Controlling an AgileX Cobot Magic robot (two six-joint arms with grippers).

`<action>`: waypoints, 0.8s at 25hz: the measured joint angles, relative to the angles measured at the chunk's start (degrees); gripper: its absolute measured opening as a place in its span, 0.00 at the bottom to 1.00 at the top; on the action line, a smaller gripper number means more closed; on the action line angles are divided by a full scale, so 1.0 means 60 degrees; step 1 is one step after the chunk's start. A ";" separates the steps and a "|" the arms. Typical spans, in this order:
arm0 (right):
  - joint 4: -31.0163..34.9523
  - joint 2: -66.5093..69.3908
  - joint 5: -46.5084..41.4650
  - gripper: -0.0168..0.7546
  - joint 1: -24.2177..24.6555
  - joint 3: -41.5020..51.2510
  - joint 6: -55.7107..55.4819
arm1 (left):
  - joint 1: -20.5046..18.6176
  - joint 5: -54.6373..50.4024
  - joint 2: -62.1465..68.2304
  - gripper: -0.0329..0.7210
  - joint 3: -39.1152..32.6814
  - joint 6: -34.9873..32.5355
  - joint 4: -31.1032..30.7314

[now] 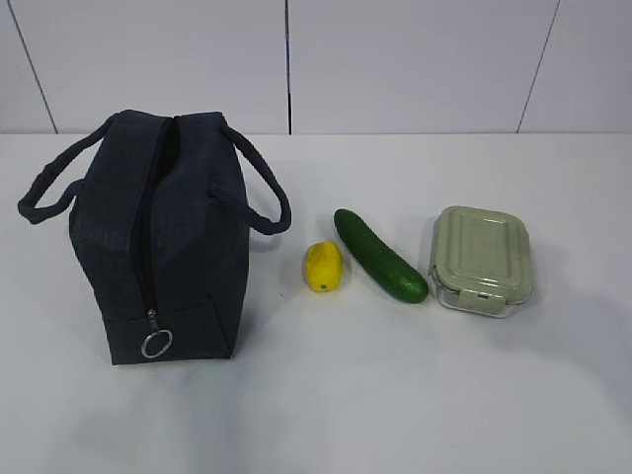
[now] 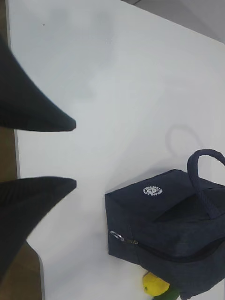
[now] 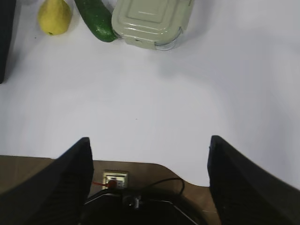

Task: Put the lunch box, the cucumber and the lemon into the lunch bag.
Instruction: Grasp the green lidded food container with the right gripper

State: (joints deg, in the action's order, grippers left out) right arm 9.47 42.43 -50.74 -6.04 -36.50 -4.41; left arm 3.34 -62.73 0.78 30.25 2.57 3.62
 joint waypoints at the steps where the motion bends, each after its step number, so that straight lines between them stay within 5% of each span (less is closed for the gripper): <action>1: 0.0263 0.0241 0.0203 0.78 0.0000 0.0000 0.0000 | 0.0000 0.0000 0.0000 0.35 0.0000 0.0000 0.0000; 11: 0.4439 0.2502 0.1830 0.78 0.0000 -0.0026 0.2196 | 0.0000 0.0000 0.0000 0.35 0.0000 0.0000 0.0000; 15: 0.6169 0.3454 0.1569 0.78 0.0017 -0.0535 0.3817 | 0.0000 0.0000 0.0000 0.36 0.0000 0.0000 0.0000; 20: 0.6905 0.4571 0.0503 0.78 0.0368 -0.1686 0.4752 | 0.0000 0.0000 0.0000 0.36 0.0000 0.0000 0.0000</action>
State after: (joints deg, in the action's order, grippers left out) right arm 50.90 69.86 -47.72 -3.83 -46.61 24.10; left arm 3.34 -62.73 0.78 30.25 2.57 3.62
